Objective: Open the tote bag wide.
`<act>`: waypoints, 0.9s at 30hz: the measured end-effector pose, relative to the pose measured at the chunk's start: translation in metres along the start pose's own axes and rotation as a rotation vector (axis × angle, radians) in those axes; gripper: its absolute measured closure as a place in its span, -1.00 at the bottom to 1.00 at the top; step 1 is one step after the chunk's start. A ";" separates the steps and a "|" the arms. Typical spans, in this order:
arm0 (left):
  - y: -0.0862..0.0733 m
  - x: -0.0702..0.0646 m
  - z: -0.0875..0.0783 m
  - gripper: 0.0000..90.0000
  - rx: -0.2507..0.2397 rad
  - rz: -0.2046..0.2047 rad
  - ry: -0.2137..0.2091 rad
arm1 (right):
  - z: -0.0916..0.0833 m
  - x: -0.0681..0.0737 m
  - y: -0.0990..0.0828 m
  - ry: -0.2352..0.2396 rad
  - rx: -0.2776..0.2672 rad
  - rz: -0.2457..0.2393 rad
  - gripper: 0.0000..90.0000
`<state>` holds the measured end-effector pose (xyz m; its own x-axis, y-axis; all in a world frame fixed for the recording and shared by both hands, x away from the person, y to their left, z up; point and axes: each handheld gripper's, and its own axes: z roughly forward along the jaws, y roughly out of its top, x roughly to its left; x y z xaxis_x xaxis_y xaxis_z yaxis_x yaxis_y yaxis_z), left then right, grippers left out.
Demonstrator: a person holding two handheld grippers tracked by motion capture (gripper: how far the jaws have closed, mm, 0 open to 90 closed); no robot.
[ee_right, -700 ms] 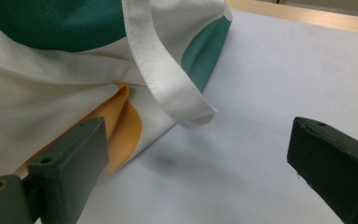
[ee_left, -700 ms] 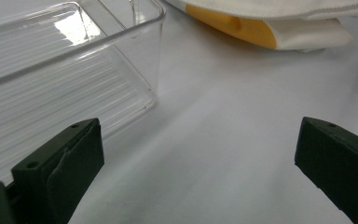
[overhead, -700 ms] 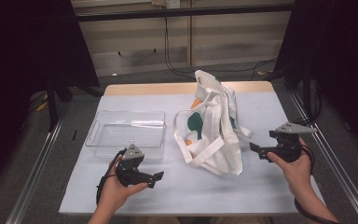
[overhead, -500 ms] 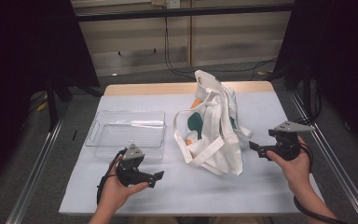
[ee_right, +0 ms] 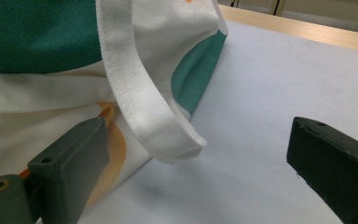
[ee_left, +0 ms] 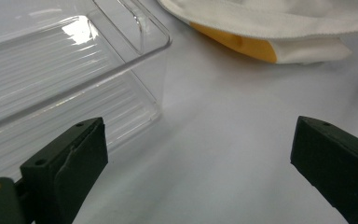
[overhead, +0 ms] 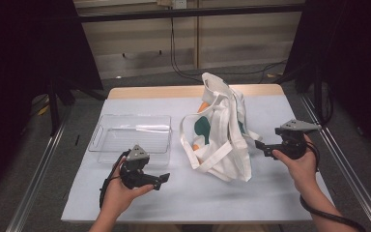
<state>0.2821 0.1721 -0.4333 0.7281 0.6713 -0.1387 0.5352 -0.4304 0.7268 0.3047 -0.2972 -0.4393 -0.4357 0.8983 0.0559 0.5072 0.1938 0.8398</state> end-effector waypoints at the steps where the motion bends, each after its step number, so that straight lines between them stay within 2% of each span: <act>1: 0.002 0.000 0.000 -0.92 -0.005 -0.006 -0.003 | 0.000 0.000 0.000 0.000 0.000 0.000 -0.88; 3: 0.005 -0.001 0.000 -0.91 -0.015 -0.010 -0.003 | 0.002 0.001 0.000 -0.007 0.002 -0.013 -0.88; 6: 0.015 -0.005 -0.001 -0.91 -0.040 -0.014 -0.006 | 0.005 0.002 0.003 -0.001 0.004 -0.008 -0.88; 10: 0.023 -0.007 -0.003 -0.90 -0.047 -0.009 -0.009 | 0.006 0.001 0.008 0.008 -0.013 -0.012 -0.87; 13: 0.030 -0.006 -0.004 -0.89 -0.047 -0.014 0.008 | 0.007 0.002 0.010 0.008 -0.012 -0.022 -0.86; 15: 0.035 -0.006 -0.003 -0.89 -0.054 -0.024 0.016 | 0.009 0.005 0.012 0.020 -0.020 -0.022 -0.82; 22: 0.052 -0.005 0.002 -0.83 -0.063 -0.011 0.028 | 0.014 0.010 0.017 0.052 -0.023 -0.035 -0.72; 24: 0.056 -0.006 0.005 -0.82 -0.080 -0.032 0.031 | 0.018 0.012 0.018 0.061 -0.020 -0.044 -0.66; 25: 0.058 -0.004 0.006 -0.82 -0.062 -0.009 0.036 | 0.018 0.012 0.019 0.066 -0.020 -0.039 -0.64; 26: 0.060 -0.005 0.007 -0.82 -0.076 -0.030 0.039 | 0.018 0.012 0.019 0.066 -0.020 -0.039 -0.64; 27: 0.062 -0.004 0.008 -0.82 -0.070 -0.021 0.040 | 0.019 0.012 0.019 0.066 -0.021 -0.039 -0.61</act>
<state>0.3159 0.1377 -0.3928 0.6988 0.7038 -0.1282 0.5175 -0.3736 0.7698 0.3232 -0.2750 -0.4331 -0.5037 0.8619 0.0577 0.4735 0.2196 0.8530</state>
